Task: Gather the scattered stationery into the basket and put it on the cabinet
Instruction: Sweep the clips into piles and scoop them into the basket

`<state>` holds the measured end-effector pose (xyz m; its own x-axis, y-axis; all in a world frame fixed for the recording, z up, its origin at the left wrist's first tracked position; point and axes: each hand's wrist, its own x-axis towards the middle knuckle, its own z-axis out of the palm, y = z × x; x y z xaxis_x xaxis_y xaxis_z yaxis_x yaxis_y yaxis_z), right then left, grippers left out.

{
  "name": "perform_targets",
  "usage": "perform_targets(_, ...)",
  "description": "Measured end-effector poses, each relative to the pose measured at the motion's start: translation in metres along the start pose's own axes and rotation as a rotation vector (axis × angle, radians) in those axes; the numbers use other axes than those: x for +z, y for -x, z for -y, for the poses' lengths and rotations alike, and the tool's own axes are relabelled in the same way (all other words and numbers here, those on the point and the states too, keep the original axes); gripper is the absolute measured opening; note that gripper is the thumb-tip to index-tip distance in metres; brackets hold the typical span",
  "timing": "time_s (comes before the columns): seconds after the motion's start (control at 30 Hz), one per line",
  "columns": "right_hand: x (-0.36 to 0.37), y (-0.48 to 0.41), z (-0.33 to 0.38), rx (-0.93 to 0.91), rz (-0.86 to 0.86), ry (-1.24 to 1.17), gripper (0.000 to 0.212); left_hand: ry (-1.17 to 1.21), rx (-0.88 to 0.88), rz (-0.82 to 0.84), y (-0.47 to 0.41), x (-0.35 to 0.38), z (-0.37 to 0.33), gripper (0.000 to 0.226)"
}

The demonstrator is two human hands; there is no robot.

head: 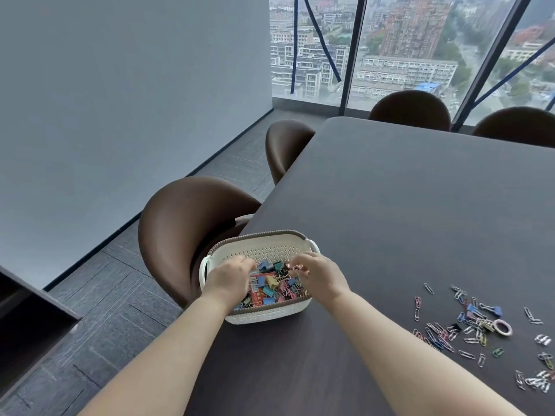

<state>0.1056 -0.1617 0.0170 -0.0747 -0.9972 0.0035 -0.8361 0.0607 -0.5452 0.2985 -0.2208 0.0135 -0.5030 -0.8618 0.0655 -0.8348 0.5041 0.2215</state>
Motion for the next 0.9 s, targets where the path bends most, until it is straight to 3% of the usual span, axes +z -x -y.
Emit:
perform_targets(0.17,-0.020,0.027,-0.026,-0.017,-0.175,0.102,0.041,-0.028,0.102,-0.132,-0.001,0.007,-0.034,0.026)
perform_targets(0.37,-0.048,0.092,-0.113,0.259,-0.227,0.169,0.053,0.008,0.349,-0.214,-0.006,0.041,-0.125,0.037)
perform_targets(0.5,-0.055,0.151,-0.178,0.502,-0.151,0.240,0.059,-0.011,0.462,-0.010,0.005,0.091,-0.193,0.044)
perform_targets(0.67,-0.049,0.216,-0.239,0.727,0.014,0.286,0.067,-0.140,0.395,0.434,0.024,0.150,-0.243,0.069)
perform_targets(0.77,-0.046,0.237,-0.264,0.806,0.096,0.303,0.082,-0.200,0.376,0.498,0.024,0.173,-0.263,0.089)
perform_targets(0.9,-0.044,0.248,-0.287,0.888,0.112,0.317,0.103,-0.200,0.350,0.519,0.009,0.190,-0.287,0.092)
